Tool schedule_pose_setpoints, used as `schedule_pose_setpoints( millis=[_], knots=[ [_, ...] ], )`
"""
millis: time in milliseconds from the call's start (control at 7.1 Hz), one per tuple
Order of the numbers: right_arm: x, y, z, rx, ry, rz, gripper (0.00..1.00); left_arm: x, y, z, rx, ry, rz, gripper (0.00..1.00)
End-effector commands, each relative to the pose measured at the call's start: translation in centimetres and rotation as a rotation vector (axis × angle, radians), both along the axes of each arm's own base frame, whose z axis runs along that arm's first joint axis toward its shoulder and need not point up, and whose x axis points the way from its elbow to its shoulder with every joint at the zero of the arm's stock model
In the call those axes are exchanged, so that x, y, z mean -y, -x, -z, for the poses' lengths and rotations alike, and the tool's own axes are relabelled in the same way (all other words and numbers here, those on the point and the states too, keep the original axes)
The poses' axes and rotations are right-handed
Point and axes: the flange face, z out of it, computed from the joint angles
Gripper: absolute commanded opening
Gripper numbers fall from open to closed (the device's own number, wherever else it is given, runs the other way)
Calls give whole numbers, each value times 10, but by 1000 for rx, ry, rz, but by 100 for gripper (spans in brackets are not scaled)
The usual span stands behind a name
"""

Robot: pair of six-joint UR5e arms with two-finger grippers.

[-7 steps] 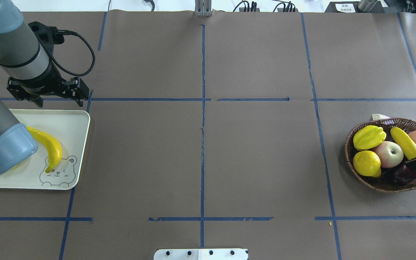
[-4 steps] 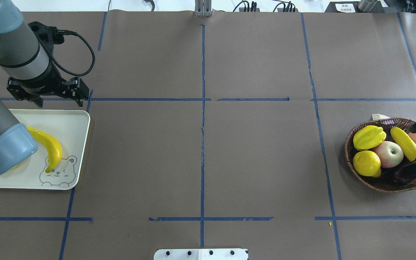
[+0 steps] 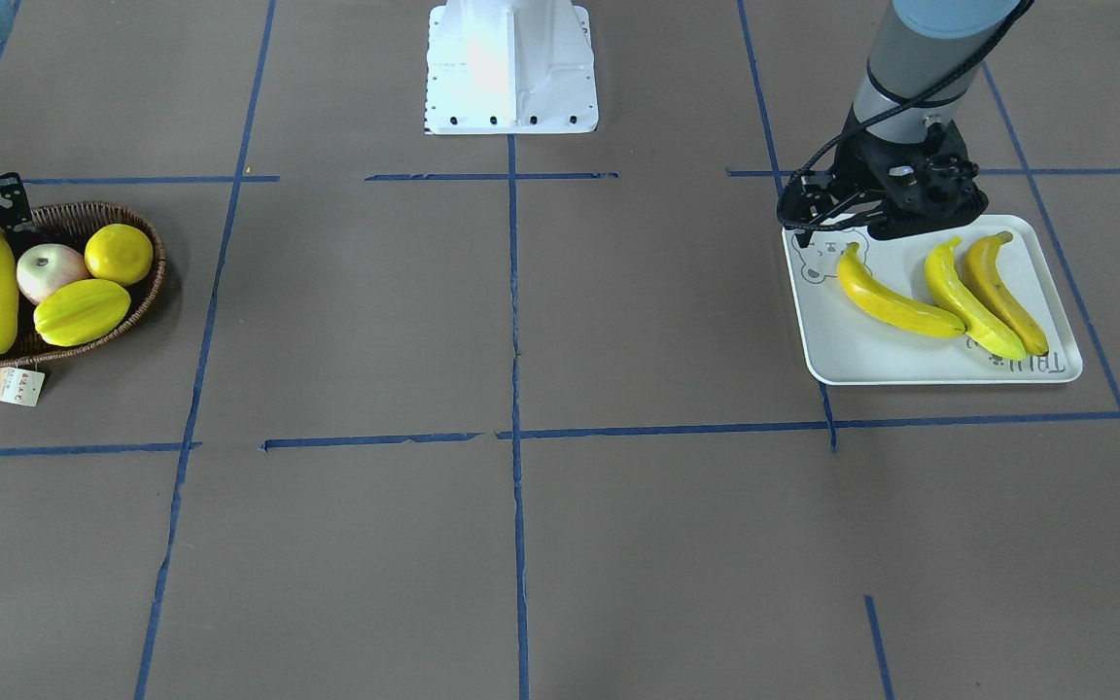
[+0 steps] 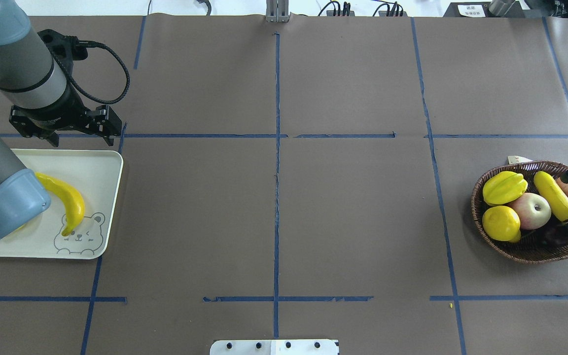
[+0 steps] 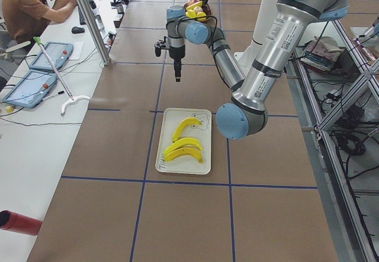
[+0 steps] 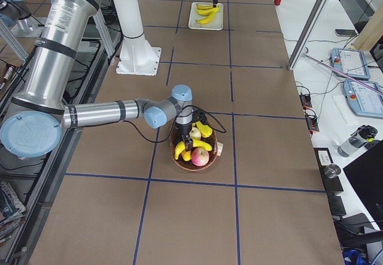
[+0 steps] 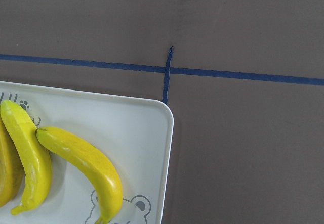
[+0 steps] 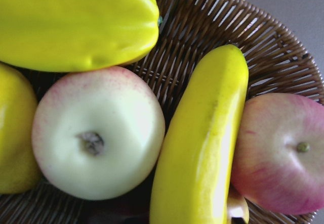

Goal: Transfer all bananas from basket to plate

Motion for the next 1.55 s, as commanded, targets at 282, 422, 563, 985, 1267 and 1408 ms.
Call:
schedule_pose_setpoints(
  millis=[282, 422, 563, 985, 1267, 1408],
  knots=[
    [6, -24, 9, 15, -8, -52, 0, -1, 1, 2, -5, 8, 9, 100],
    [4, -41, 18, 30, -23, -61, 0, -1, 1, 3, -7, 7, 12, 100],
    [7, -65, 41, 92, -18, -97, 0, -2, 0, 4, -9, 6, 11, 100],
    [55, -60, 123, 334, -5, -96, 0, -5, -18, 26, -116, -59, 39, 100],
    [94, -2, 216, 442, 87, -168, 0, -4, -55, 43, -333, -75, 154, 100],
    [94, 34, 248, 479, 126, -177, 0, -1, -64, 51, -453, -56, 224, 99]
  ],
)
